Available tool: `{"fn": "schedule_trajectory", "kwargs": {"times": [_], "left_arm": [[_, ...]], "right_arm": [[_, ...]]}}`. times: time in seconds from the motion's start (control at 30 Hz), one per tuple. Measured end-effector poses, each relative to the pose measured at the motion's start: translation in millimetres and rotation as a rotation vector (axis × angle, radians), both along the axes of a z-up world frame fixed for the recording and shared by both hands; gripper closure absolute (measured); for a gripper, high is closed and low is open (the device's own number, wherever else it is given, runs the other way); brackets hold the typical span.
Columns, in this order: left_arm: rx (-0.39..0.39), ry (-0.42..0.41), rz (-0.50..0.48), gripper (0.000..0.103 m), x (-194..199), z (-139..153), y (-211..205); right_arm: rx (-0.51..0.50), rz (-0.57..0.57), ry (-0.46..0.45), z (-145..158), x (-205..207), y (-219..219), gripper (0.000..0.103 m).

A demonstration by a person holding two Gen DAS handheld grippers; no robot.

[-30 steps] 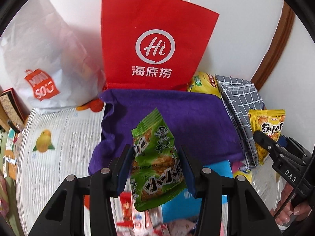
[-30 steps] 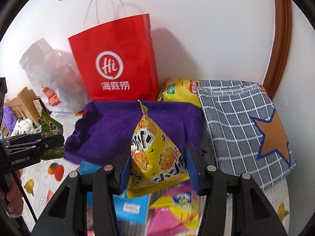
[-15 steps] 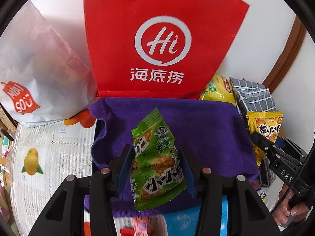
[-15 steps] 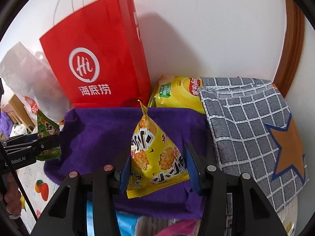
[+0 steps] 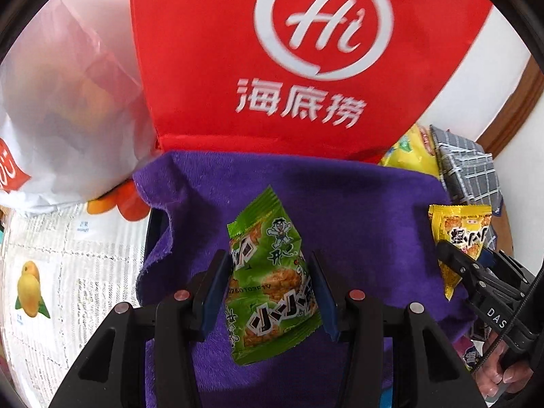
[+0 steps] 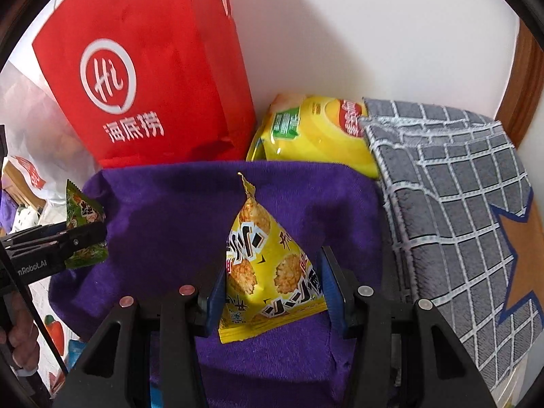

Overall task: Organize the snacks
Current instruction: 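Open both grippers to drop the packets onto the purple towel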

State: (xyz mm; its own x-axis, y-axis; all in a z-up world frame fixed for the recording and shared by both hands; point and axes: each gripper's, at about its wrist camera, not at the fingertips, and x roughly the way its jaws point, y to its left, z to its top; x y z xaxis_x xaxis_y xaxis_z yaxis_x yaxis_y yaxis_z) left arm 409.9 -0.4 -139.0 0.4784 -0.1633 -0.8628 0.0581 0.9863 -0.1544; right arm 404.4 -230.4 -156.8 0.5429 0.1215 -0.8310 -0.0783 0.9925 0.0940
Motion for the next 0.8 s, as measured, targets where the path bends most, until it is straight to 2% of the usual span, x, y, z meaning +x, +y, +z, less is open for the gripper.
{"fn": "schedule_trajectory", "kwargs": {"times": [0.33, 0.47, 0.5, 0.57, 0.6, 0.7, 0.8], "left_arm": [[0.0, 0.027, -0.007, 0.056, 4, -13, -3], [-0.005, 0.036, -0.008, 0.056, 3, -14, -2], [-0.007, 0.04, -0.009, 0.054, 3, -14, -2], [0.001, 0.047, -0.011, 0.034, 2, -12, -4], [0.018, 0.038, -0.016, 0.031, -1, -8, -6], [0.058, 0.005, -0.018, 0.028, -9, 3, -9], [0.066, -0.008, -0.016, 0.028, -17, 14, -10]], "right_arm": [[-0.002, 0.007, 0.041, -9, 5, 0, 0.053], [0.002, -0.001, 0.017, -6, 4, -1, 0.051], [0.002, -0.002, 0.012, -5, 3, -1, 0.045], [-0.002, -0.007, 0.001, 1, 0, -2, 0.037], [-0.003, -0.007, -0.007, 4, -2, -2, 0.034], [0.003, 0.002, -0.026, 15, -11, -1, 0.029], [-0.011, -0.009, -0.055, 29, -23, 0, 0.027]]}}
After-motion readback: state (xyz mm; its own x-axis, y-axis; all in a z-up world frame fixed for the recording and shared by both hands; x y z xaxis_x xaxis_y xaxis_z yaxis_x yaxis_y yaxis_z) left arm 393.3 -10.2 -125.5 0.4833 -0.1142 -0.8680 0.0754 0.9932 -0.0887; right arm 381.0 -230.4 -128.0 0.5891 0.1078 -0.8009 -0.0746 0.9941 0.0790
